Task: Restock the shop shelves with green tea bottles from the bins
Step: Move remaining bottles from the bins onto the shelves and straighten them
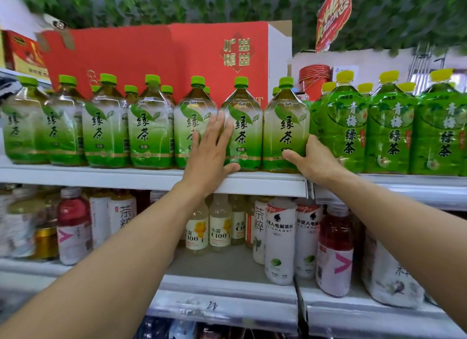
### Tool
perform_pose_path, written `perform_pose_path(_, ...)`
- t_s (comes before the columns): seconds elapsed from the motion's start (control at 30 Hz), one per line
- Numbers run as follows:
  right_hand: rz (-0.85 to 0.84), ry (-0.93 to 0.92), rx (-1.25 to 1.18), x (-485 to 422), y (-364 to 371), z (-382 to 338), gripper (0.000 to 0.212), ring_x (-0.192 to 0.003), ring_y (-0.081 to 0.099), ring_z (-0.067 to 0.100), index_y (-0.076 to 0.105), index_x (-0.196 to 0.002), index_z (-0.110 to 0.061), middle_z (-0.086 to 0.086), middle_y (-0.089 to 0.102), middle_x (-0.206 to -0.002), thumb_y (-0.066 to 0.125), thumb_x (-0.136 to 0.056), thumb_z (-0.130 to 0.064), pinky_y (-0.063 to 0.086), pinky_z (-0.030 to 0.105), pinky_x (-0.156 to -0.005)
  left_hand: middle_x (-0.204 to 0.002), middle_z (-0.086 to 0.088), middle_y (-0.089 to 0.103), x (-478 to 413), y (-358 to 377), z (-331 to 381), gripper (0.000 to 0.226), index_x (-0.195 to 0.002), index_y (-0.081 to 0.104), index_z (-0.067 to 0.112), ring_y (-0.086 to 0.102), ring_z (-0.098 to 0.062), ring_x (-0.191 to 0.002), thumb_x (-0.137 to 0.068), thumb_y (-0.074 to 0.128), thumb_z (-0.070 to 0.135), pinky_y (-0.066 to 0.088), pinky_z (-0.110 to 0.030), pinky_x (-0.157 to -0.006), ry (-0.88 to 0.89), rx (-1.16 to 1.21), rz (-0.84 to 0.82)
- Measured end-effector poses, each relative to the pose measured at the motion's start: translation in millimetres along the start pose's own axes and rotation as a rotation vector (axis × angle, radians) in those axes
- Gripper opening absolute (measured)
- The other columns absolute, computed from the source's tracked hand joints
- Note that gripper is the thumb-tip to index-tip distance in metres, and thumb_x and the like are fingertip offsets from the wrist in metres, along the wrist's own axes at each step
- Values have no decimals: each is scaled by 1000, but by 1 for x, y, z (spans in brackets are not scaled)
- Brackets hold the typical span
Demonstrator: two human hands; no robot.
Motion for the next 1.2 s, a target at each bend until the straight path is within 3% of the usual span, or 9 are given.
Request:
perform_pose_path(0.07, 38, -17, 50, 4, 1, -3, 72, -128, 51, 34, 27, -147, -4, 15, 52, -141, 59, -96, -43, 44, 50, -104, -169, 2, -3, 10, -5, -4, 81, -160, 18, 21, -9, -15, -155, -95, 66, 34, 3, -44, -126, 2, 142, -48)
perform_pose_path(0.13, 63, -21, 82, 8, 2, -5, 73, -129, 50, 36, 23, -149, -4, 18, 51, -142, 58, -97, -42, 43, 52, -104, -168, 5, 7, 23, -10, -14, 71, -158, 26, 23, -1, -12, -155, -98, 63, 30, 10, -38, -126, 1, 234, -69)
perform_pose_path(0.3, 66, 2, 88, 4, 1, -4, 75, -132, 47, 34, 23, -150, -5, 18, 48, -145, 60, -96, -42, 41, 49, -108, -164, -1, 26, 39, -31, -67, 68, -156, 32, 19, 18, -20, -152, -97, 64, 23, 18, -45, -125, -69, 157, 132)
perform_pose_path(0.4, 228, -57, 60, 10, 5, -8, 84, -143, 32, 31, 18, -154, -8, 16, 32, -155, 68, -92, -33, 27, 45, -117, -165, -4, 15, 43, -43, -106, 76, -158, 26, 20, 9, -24, -153, -94, 68, 26, 13, -44, -126, -168, 119, 205)
perform_pose_path(0.47, 412, -206, 121, 23, 17, -24, 85, -145, 24, 31, 20, -154, -8, 16, 26, -157, 72, -90, -26, 20, 40, -118, -167, -4, 6, 44, -48, -131, 83, -159, 20, 21, 3, -25, -154, -93, 69, 31, 12, -44, -123, -215, 103, 173)
perform_pose_path(0.53, 491, -396, 226, 35, 43, -52, 79, -142, 25, 32, 30, -151, -9, 16, 30, -154, 74, -87, -25, 19, 38, -117, -168, -4, 2, 43, -51, -151, 89, -160, 15, 21, 2, -25, -154, -92, 69, 39, 11, -45, -124, -184, 23, 119)
perform_pose_path(0.67, 377, -608, 449, 38, 97, -112, 69, -147, 19, 30, 41, -149, -20, 11, 29, -159, 70, -89, -36, 20, 43, -119, -167, -10, 5, 41, -51, -170, 91, -160, 17, 25, 1, -29, -155, -88, 67, 51, -4, -46, -125, -58, -151, 91)
perform_pose_path(0.87, 262, -497, 637, 17, 120, -136, 85, -153, -8, 22, 16, -158, -31, 0, 0, -167, 64, -89, -50, -6, 40, -121, -169, -8, 0, 38, -45, -182, 89, -158, 27, 23, -2, -25, -155, -85, 71, 50, -1, -51, -125, 61, -122, 153)
perform_pose_path(1.2, 267, -471, 630, 15, 127, -136, 88, -153, 8, 17, 21, -157, -28, -2, 0, -167, 71, -86, -43, -6, 32, -120, -169, -3, 0, 34, -37, -182, 91, -159, 23, 23, 2, -20, -155, -86, 69, 51, -8, -51, -123, 64, -134, 171)
Point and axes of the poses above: each hand's wrist, its own x-axis away from the middle knuckle, its own y-axis out of the palm, z = x × y, the point moved 3 cm from there along -x, towards the middle knuckle
